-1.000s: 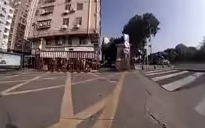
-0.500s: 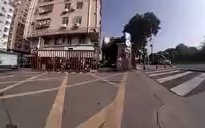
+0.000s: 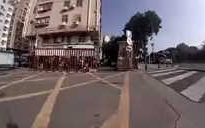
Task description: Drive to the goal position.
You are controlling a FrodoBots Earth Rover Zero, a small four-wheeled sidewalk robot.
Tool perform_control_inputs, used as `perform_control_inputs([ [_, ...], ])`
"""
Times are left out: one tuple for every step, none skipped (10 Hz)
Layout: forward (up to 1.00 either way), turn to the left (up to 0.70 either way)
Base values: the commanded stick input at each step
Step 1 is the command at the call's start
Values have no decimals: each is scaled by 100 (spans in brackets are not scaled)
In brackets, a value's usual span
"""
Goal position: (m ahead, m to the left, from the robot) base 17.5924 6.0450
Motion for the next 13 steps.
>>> perform_control_inputs([
  [70, 0],
  [70, 0],
  [70, 0],
  [70, 0],
  [70, 0],
  [70, 0],
  [70, 0],
  [70, 0],
  [70, 0],
  [70, 0],
  [70, 0],
  [70, 0],
  [70, 0],
])
